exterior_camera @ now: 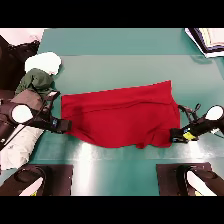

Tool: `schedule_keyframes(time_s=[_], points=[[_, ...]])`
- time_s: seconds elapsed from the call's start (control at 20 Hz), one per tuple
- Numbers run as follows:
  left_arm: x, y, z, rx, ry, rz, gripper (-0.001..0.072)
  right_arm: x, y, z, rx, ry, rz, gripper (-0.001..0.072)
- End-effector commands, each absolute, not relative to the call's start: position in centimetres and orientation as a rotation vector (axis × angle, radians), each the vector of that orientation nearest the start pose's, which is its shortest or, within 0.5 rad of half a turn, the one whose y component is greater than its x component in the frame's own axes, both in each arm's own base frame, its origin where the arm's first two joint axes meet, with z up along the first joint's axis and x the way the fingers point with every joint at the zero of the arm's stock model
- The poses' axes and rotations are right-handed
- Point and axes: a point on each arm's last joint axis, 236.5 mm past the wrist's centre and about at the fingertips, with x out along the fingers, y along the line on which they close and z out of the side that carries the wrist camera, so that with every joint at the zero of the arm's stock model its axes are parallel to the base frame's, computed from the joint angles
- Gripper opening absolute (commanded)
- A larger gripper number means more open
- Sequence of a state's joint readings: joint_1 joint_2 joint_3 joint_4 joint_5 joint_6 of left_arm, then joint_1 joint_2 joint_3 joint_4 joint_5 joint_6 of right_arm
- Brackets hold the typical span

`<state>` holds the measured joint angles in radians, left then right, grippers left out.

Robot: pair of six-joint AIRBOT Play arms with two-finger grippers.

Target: Fold the shirts.

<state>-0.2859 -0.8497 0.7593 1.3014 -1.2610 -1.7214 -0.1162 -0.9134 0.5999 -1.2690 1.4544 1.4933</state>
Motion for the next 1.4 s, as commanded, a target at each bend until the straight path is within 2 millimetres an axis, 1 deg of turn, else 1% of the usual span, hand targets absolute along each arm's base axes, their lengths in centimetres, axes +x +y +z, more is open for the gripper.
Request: schedule_keyframes(time_s=[0.0, 0.1, 0.2, 0.25, 0.35, 0.4, 0.45, 0.5, 0.55, 0.6, 0.7, 0.75, 0.8, 0.9, 1.1, 1.25, 1.35], points=[[22.5, -13.1, 4.4, -0.119, 1.393, -0.353, 0.0027, 17.1, 2.6, -0.1, 0.195, 1.64, 0.116, 0.0015], [22.2, -13.1, 6.9, -0.092, 1.388, -0.381, 0.0027, 16.5, 2.0, 3.5, 0.167, 1.578, 0.087, 0.0015], [21.5, -13.4, 8.9, -0.087, 1.396, -0.413, 0.0027, 16.0, 2.0, 6.8, 0.17, 1.5, 0.07, 0.0014], [21.1, -13.7, 9.7, -0.093, 1.402, -0.434, 0.0027, 16.1, 1.9, 8.1, 0.172, 1.448, 0.059, 0.0014], [20.0, -14.4, 10.4, -0.058, 1.421, -0.476, 0.0027, 16.7, 1.9, 10.5, 0.177, 1.359, 0.044, 0.0014], [19.4, -14.9, 10.4, -0.034, 1.431, -0.498, 0.0026, 16.9, 1.9, 11.1, 0.178, 1.34, 0.043, 0.0014], [19.3, -15.2, 10.3, -0.01, 1.427, -0.5, 0.0027, 17.4, 1.8, 11.5, 0.178, 1.332, 0.043, 0.0014], [19.8, -15.0, 10.1, 0.018, 1.403, -0.481, 0.0026, 18.0, 1.8, 11.5, 0.179, 1.336, 0.042, 0.0014], [20.7, -14.3, 10.0, 0.037, 1.373, -0.43, 0.0027, 19.1, 1.6, 11.5, 0.182, 1.333, 0.04, 0.0014], [22.0, -13.2, 9.9, 0.058, 1.335, -0.366, 0.0027, 20.7, 1.5, 11.4, 0.185, 1.316, 0.038, 0.0014], [25.1, -10.4, 10.1, 0.109, 1.233, -0.222, 0.0027, 24.8, 1.1, 11.1, 0.181, 1.256, 0.04, 0.0013], [26.4, -9.4, 10.3, 0.119, 1.183, -0.166, 0.0027, 26.6, 0.9, 10.7, 0.178, 1.236, 0.041, 0.0014], [27.6, -8.9, 10.4, 0.118, 1.133, -0.129, 0.0027, 28.4, 0.7, 10.0, 0.175, 1.228, 0.041, 0.0014], [29.2, -8.9, 9.5, 0.087, 1.076, -0.105, 0.0027, 31.0, 0.4, 8.0, 0.171, 1.24, 0.043, 0.0014], [31.1, -9.2, 6.0, 0.032, 1.003, -0.072, 0.0028, 35.0, -0.2, 4.0, 0.172, 1.249, 0.036, 0.0014], [32.5, -9.8, 4.6, -0.007, 0.943, -0.076, 0.0027, 37.2, 0.3, 2.1, 0.19, 1.233, 0.059, 0.0014], [33.0, -10.0, 3.6, -0.021, 0.946, -0.065, 0.0028, 38.8, 0.8, 1.7, 0.217, 1.191, 0.076, 0.0014]])
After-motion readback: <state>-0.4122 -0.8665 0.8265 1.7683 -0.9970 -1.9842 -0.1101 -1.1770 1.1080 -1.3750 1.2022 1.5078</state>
